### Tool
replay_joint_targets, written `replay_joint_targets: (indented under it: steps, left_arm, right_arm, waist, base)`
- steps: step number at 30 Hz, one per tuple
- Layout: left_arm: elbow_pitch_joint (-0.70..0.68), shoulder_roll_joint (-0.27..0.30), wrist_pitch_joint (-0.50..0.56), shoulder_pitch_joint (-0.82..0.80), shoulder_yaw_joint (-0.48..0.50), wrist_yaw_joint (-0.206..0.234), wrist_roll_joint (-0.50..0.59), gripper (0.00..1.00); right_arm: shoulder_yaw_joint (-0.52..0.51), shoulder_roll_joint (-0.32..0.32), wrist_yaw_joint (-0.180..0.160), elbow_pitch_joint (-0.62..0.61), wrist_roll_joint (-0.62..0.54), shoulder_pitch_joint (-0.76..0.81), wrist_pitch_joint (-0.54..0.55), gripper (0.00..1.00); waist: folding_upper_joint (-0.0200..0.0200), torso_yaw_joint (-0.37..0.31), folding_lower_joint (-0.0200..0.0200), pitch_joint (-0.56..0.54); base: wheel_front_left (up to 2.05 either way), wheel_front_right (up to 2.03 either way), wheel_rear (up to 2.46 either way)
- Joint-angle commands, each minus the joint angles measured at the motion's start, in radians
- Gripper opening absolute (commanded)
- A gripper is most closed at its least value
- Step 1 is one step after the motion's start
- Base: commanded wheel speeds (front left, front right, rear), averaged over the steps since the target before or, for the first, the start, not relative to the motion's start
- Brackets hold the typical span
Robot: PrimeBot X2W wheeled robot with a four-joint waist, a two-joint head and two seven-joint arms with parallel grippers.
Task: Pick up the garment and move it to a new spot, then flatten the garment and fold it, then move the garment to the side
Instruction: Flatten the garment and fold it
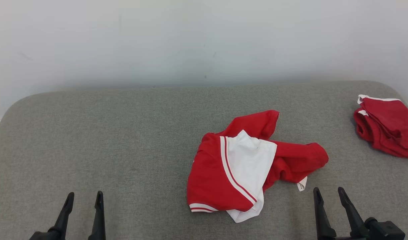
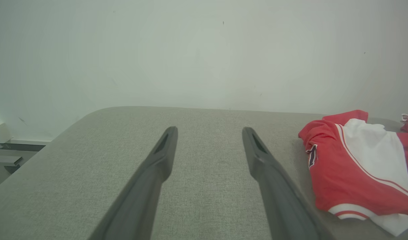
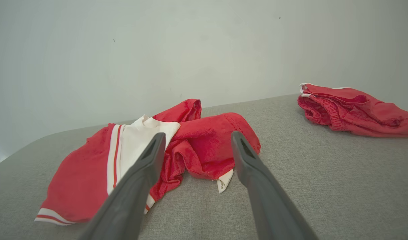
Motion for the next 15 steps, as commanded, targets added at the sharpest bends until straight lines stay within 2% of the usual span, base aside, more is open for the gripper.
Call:
replay_joint_targets:
  steps: [1, 15]
  left_arm:
    - [0.004, -0.013, 0.0, 0.02, 0.01, -0.009, 0.02, 1.0]
    - [0.027, -0.074, 0.0, 0.029, 0.062, -0.06, 0.082, 1.0]
  right_arm:
    - [-0.002, -0.006, -0.002, -0.001, -0.006, 0.016, -0.002, 1.0]
    - [-0.006, -0.007, -0.002, -0.001, -0.002, 0.04, 0.001, 1.0]
  waist:
    - [0.0, 0.005, 0.0001, -0.001]
    - [0.0, 0.006, 0.0001, -0.003]
  base:
    - [0.0, 0.0, 0.0]
    - [0.0, 0.0, 0.0]
